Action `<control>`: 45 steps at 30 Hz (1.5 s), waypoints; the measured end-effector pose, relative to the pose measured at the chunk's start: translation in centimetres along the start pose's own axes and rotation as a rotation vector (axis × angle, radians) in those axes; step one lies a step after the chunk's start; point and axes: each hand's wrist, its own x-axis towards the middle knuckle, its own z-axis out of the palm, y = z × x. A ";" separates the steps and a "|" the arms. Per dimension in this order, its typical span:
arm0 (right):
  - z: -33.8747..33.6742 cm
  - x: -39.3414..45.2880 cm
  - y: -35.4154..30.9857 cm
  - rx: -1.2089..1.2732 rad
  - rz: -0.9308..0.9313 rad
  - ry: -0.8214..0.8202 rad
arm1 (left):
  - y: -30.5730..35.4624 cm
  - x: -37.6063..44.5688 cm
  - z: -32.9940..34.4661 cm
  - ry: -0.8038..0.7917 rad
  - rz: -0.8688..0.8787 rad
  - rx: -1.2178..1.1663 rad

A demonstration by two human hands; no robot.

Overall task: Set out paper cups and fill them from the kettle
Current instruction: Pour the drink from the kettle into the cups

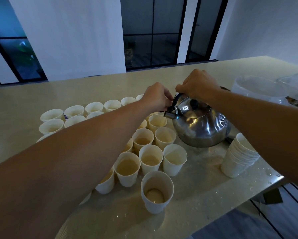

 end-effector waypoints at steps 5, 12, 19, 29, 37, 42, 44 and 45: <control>-0.5 -0.2 0.6 0.131 0.048 -0.008 | 0.5 -0.1 -0.1 -0.005 0.075 0.071; -2.1 -0.5 1.6 0.222 0.033 -0.051 | 2.0 -0.9 -0.6 -0.023 0.154 0.225; -3.1 -1.3 2.8 0.223 -0.047 -0.080 | 3.3 -1.9 -0.8 -0.130 0.195 0.245; -2.9 -2.2 2.4 0.139 -0.129 -0.115 | 2.7 -2.8 0.1 -0.178 0.186 0.226; -2.7 -2.3 2.2 0.093 -0.179 -0.130 | 2.0 -2.9 0.6 -0.170 0.200 0.244; -2.9 -2.3 2.2 0.057 -0.189 -0.131 | 2.2 -2.9 0.7 -0.178 0.190 0.222; -2.9 -2.3 2.1 0.054 -0.192 -0.141 | 2.1 -2.9 0.8 -0.182 0.190 0.222; -3.0 -2.3 2.1 0.050 -0.194 -0.144 | 2.1 -2.9 0.8 -0.182 0.192 0.225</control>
